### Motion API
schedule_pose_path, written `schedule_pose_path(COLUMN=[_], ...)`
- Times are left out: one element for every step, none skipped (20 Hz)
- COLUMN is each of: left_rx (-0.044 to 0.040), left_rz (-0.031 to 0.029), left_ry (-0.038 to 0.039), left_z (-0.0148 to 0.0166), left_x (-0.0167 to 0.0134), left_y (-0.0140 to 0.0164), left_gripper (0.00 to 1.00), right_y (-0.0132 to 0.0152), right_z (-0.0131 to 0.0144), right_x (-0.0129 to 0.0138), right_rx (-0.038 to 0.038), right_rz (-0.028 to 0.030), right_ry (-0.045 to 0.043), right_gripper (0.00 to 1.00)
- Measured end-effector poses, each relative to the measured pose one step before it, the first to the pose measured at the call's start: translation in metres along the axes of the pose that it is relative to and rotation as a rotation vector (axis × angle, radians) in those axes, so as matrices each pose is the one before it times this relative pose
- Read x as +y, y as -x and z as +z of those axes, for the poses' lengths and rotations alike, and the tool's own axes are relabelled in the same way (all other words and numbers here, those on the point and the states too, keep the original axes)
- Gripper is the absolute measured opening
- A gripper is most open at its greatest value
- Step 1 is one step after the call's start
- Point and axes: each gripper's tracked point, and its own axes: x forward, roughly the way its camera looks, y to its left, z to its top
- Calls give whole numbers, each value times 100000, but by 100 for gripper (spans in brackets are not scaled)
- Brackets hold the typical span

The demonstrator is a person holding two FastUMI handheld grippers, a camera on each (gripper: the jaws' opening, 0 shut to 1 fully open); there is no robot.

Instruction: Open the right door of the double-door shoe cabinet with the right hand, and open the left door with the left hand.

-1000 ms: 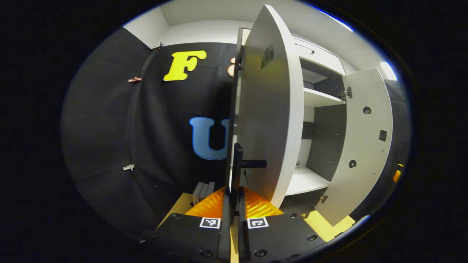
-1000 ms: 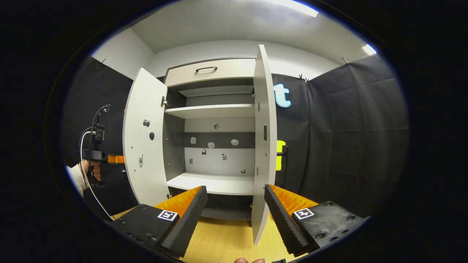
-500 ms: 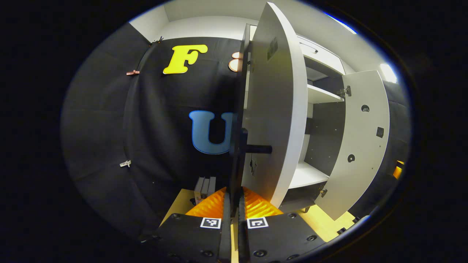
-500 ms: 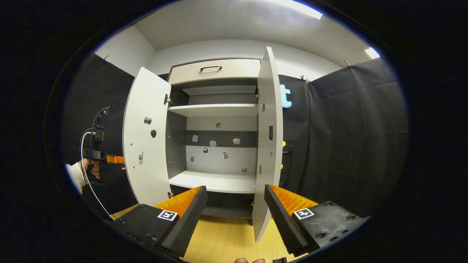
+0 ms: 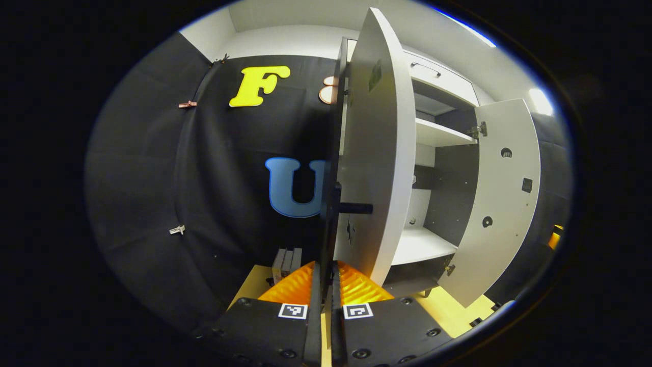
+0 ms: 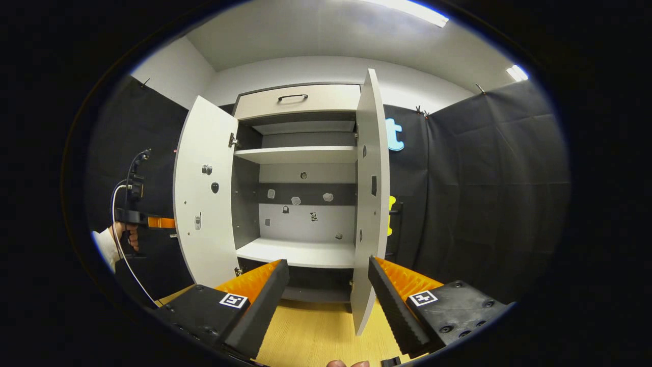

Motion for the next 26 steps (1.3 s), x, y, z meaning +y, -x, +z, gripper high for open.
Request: schedule_pose_path(left_rx=[-557,-941,-1102,-1306,-1303,-1393,-1243,-1079,-863,-650,-340,-273,-255,-598,-286,55,114,92,-36,-43,-63,-339,-452,-593,-482,-461], left_rz=[638,1055,890,1112,785,716,219,467,-258,-418,-551,-779,-625,-567,-795,-869,-1022,-747,26,297,179,174,280,391,97,-551], left_ry=[-371,-339,-364,-370,-592,-312,35,-49,-369,-940,-1707,-1640,-1881,-1496,-987,129,1006,1553,1666,1602,1107,348,-434,-913,-737,-359], left_z=[141,264,295,363,329,402,406,331,266,247,99,45,-45,171,-49,-60,16,15,35,4,27,87,17,89,50,91], left_x=[-41,12,-81,-2,-133,-100,-234,-219,-498,-482,-495,-636,-535,-712,-653,-668,-704,-625,-422,-391,-464,-477,-345,-289,-417,-556], left_y=[568,651,641,737,730,752,684,635,738,681,581,582,479,644,436,386,349,330,276,193,223,200,208,225,221,225], left_gripper=[12,12,11,11,10,19,20,22,37,49,60,72,83,95,94,95,95,95,95,95,96,95,96,96,96,96], right_y=[156,-27,101,-44,46,-64,-103,-94,-100,-106,-126,-120,-87,-130,-21,-184,-53,-99,-11,-119,-70,-5,-44,-107,-51,-80], right_z=[31,39,38,-21,35,-47,-24,-8,46,20,48,130,100,151,88,59,108,124,130,197,217,286,223,211,252,181], right_x=[5,91,127,68,108,216,227,81,167,162,201,194,107,203,142,121,109,109,116,20,-20,-1,-4,43,68,46], right_rx=[-111,-115,-12,-99,38,114,107,-14,33,-7,-29,-151,-219,-270,-174,-263,-202,-110,-342,-311,-424,-424,-394,-360,-314,-297], right_rz=[182,146,333,387,458,505,586,375,449,374,393,386,344,309,157,39,211,244,71,-78,-23,-145,-116,-126,81,68], right_ry=[-95,-49,-83,-103,-53,-75,-2,-4,-39,-158,-304,-302,-200,-89,98,51,-255,-534,-514,-359,-253,-192,-114,-74,-32,54], right_gripper=[99,99,99,99,99,99,99,99,99,99,99,99,99,99,99,99,99,99,99,99,99,100,99,99,99,99])
